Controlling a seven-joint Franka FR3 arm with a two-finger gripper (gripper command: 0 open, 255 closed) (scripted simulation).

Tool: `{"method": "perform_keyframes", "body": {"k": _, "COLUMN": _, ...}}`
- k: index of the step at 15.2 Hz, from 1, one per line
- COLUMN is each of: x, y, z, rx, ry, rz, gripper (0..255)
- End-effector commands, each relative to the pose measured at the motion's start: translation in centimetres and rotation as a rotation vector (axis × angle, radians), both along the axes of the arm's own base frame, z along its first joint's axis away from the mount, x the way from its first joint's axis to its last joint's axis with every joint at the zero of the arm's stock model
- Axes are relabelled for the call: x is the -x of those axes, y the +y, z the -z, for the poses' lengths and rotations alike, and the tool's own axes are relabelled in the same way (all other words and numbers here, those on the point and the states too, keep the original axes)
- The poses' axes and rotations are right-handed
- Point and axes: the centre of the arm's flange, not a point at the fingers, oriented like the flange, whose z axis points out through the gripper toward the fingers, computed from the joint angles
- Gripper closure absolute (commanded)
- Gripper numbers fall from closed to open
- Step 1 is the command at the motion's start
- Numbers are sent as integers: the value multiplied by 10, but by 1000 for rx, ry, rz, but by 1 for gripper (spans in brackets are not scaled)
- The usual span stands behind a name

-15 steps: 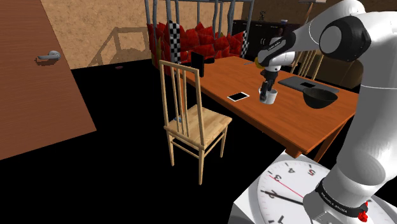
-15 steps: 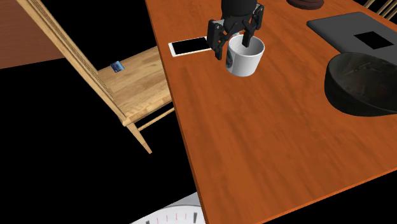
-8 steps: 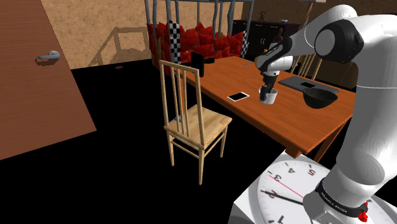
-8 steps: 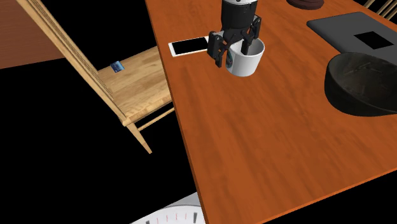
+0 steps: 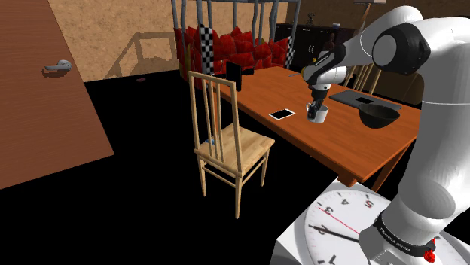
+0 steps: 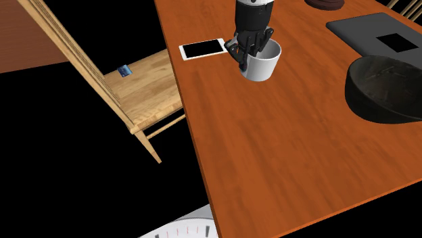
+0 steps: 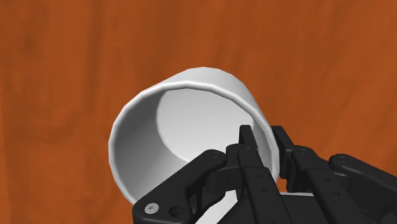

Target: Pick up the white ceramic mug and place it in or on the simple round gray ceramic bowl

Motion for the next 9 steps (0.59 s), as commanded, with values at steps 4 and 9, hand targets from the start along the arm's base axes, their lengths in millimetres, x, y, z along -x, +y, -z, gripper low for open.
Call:
{"method": "perform_keyframes", "body": {"k": 4, "x": 0, "y": 0, "z": 0, "rx": 0, "ry": 0, "rz": 0, "gripper": 255}}
{"method": "perform_keyframes", "body": {"k": 9, "x": 0, "y": 0, "z": -10, "rx": 0, "ry": 0, "rz": 0, "gripper": 255}}
